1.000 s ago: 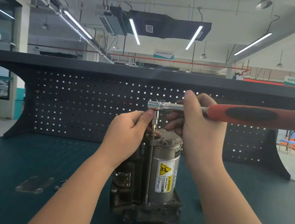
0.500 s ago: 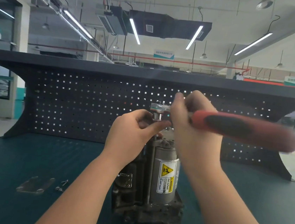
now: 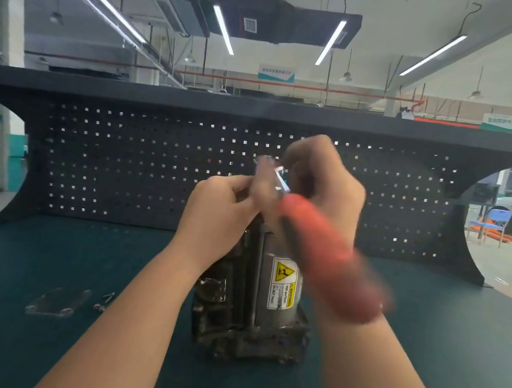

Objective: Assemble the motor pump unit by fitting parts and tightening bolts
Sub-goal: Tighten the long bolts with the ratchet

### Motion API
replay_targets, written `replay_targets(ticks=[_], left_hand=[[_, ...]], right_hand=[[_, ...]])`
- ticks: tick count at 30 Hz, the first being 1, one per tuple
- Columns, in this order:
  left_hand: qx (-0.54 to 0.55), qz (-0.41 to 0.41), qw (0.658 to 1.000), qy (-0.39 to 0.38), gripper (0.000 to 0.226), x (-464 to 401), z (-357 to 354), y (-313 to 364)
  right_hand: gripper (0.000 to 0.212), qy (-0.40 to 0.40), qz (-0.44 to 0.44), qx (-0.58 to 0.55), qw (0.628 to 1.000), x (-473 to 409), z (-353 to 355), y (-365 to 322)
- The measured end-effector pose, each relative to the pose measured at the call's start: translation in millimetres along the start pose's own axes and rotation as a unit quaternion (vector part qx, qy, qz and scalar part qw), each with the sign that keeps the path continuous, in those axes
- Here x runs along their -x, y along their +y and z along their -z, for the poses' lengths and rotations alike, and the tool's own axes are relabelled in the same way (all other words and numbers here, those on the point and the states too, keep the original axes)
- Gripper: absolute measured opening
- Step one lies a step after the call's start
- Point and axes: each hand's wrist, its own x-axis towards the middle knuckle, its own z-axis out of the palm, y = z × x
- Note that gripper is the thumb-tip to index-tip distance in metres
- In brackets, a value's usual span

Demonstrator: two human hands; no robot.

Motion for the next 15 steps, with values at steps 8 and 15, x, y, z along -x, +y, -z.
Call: replay_targets(ticks=[8, 15], left_hand=[[-0.041, -0.027, 0.999, 0.016, 0.020, -0.7, 0.3, 0.4], [-0.248, 0.101, 0.960, -0.076, 0.015, 18.6, -3.7, 25.3]], right_hand=[[0.034, 0.076, -0.253, -0.221, 0.939, -8.1, 10.5, 22.4], [0.043, 0.003, 0.145, 0.149, 0.978, 11.3, -27.9, -22.5]])
